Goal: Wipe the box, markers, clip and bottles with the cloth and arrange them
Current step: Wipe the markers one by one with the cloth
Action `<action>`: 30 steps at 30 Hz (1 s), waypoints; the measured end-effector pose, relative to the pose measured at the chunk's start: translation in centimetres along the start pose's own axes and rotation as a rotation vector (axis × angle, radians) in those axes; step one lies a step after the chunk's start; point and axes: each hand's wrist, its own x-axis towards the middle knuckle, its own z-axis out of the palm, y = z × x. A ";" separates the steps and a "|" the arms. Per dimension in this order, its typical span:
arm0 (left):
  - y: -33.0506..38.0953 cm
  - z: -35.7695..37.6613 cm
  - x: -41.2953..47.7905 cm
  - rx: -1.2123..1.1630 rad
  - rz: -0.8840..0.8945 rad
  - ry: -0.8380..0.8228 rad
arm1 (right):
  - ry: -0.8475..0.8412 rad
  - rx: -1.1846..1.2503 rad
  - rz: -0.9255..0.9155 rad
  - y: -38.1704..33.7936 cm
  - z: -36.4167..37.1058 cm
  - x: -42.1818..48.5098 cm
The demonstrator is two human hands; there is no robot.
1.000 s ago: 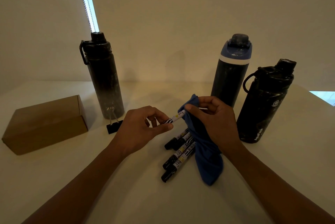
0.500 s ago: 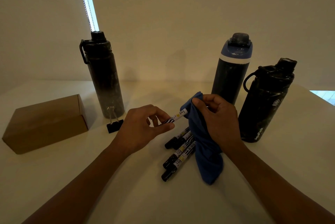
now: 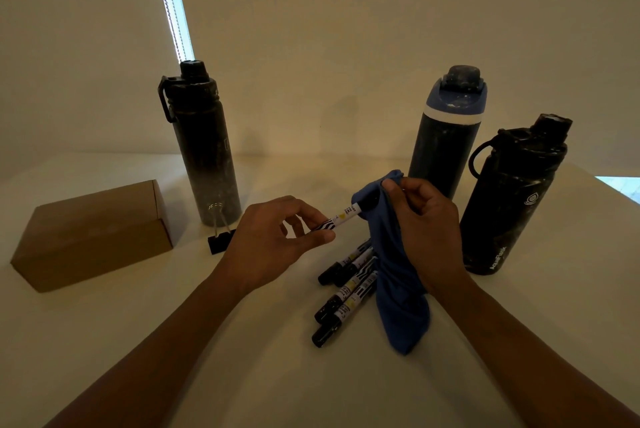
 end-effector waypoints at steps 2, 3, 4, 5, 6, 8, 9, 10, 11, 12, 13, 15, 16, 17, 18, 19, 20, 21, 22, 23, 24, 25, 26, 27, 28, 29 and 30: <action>-0.2 -0.1 -0.1 -0.030 -0.047 0.000 | -0.050 0.060 0.028 -0.1 0.1 -0.1; -0.2 -0.2 -0.1 -0.040 -0.069 0.001 | -0.077 0.091 0.041 -0.2 0.2 -0.2; -0.2 -0.2 -0.1 -0.047 -0.086 0.000 | -0.100 0.121 0.057 -0.3 0.4 -0.3; -0.2 -0.2 0.0 -0.053 -0.096 -0.003 | -0.119 0.148 0.070 -0.4 0.4 -0.4; -0.2 -0.1 -0.1 -0.059 -0.101 -0.007 | -0.131 0.175 0.076 -0.6 0.5 -0.4; 0.1 0.1 -0.1 -0.081 -0.107 -0.015 | -0.140 0.216 0.072 -1.0 0.6 -0.5; 0.3 0.2 -0.2 -0.099 -0.112 -0.016 | -0.140 0.233 0.072 -1.1 0.6 -0.5; 0.4 0.3 -0.3 -0.119 -0.118 -0.015 | -0.140 0.247 0.080 -1.3 0.6 -0.5; 0.6 0.4 -0.4 -0.137 -0.121 -0.011 | -0.145 0.255 0.091 -1.4 0.6 -0.6; 0.7 0.6 -0.5 -0.148 -0.120 -0.006 | -0.152 0.249 0.097 -1.5 0.7 -0.8; 0.8 0.7 -0.5 -0.154 -0.117 -0.003 | -0.159 0.232 0.096 -1.6 0.8 -0.9; 0.9 0.9 -0.5 -0.162 -0.118 -0.012 | -0.153 0.205 0.085 -1.7 1.0 -1.1; 0.9 0.9 -0.4 -0.168 -0.125 -0.024 | -0.137 0.218 0.079 -1.8 1.0 -1.1; 0.9 0.9 -0.3 -0.180 -0.133 -0.039 | -0.114 0.246 0.077 -1.9 0.9 -1.0; 0.9 0.8 -0.2 -0.196 -0.141 -0.060 | -0.091 0.278 0.076 -2.1 0.8 -0.8; 0.9 0.8 -0.1 -0.210 -0.147 -0.090 | -0.070 0.305 0.075 -2.4 0.6 -0.7; 0.8 0.7 0.0 -0.216 -0.152 -0.128 | -0.053 0.325 0.072 -2.7 0.4 -0.5; 0.8 0.8 -0.1 -0.211 -0.157 -0.168 | -0.046 0.343 0.065 -3.0 0.1 -0.3; 0.8 0.9 -0.2 -0.206 -0.161 -0.204 | -0.047 0.365 0.057 -3.3 0.0 -0.3; 0.8 1.0 -0.3 -0.210 -0.164 -0.235 | -0.054 0.393 0.050 -3.6 0.0 -0.3; 0.9 1.2 -0.4 -0.222 -0.162 -0.264 | -0.063 0.416 0.046 -3.9 0.0 -0.3; 1.0 1.4 -0.4 -0.238 -0.154 -0.293 | -0.075 0.431 0.041 -4.3 0.1 -0.4; 1.2 1.6 -0.5 -0.258 -0.141 -0.318 | -0.091 0.441 0.032 -4.6 0.3 -0.5; 1.5 1.8 -0.5 -0.290 -0.131 -0.333 | -0.109 0.449 0.022 -4.9 0.5 -0.6; 1.8 2.0 -0.6 -0.328 -0.130 -0.336 | -0.127 0.458 0.013 -5.2 0.7 -0.6; 2.1 2.3 -0.6 -0.363 -0.137 -0.329 | -0.140 0.466 0.004 -5.4 0.8 -0.6; 2.2 2.5 -0.6 -0.392 -0.147 -0.312 | -0.148 0.472 -0.005 -5.6 0.9 -0.5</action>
